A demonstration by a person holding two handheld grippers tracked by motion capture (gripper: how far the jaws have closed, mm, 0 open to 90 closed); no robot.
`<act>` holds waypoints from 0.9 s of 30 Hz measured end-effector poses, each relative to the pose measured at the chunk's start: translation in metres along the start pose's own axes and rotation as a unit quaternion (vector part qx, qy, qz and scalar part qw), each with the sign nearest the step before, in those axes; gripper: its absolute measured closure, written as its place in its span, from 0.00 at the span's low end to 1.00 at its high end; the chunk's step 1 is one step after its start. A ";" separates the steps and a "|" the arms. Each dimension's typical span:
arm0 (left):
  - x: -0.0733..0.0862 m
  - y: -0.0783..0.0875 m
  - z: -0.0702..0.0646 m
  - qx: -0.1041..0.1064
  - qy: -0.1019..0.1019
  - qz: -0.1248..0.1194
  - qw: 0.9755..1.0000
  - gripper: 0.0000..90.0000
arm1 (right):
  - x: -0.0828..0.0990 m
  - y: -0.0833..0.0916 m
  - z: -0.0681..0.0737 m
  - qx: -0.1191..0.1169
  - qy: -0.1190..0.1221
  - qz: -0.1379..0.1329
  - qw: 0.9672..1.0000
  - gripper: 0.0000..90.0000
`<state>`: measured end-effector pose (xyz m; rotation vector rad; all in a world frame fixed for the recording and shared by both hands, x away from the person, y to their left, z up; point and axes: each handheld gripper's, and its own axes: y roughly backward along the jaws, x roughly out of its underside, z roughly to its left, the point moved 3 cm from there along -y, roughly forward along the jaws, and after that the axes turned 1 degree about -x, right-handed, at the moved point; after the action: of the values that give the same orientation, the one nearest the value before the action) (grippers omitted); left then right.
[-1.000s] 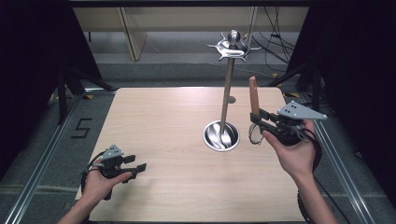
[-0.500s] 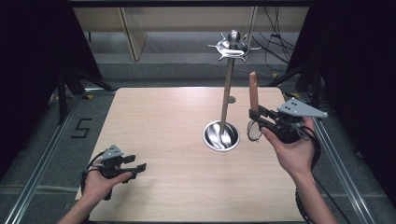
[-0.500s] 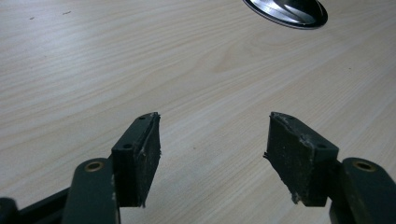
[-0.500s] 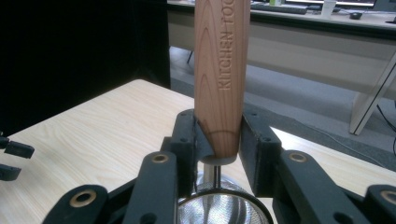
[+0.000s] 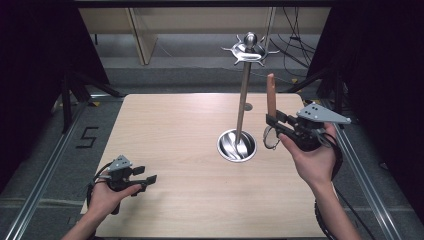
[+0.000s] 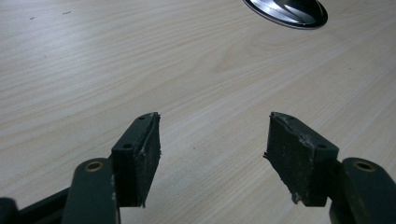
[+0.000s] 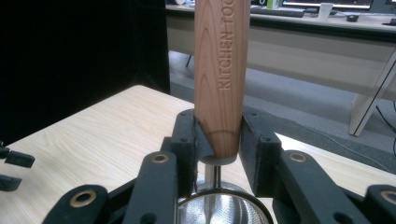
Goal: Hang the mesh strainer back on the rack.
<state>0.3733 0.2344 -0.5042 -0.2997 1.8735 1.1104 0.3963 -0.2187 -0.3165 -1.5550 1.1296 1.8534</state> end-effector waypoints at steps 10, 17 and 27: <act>0.000 0.000 -0.001 0.001 0.002 -0.002 1.000 0.38 | -0.008 -0.001 0.003 0.002 -0.004 -0.012 1.000 0.77; 0.000 0.000 0.000 0.003 0.000 0.002 1.000 0.38 | -0.013 0.000 0.003 0.002 -0.003 -0.012 1.000 0.77; 0.000 0.000 0.000 0.002 0.001 -0.004 1.000 0.38 | -0.026 -0.004 0.004 0.003 0.019 -0.027 0.999 0.77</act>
<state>0.3738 0.2344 -0.5040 -0.3055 1.8738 1.1001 0.4038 -0.2098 -0.2925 -1.6067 1.0981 1.7908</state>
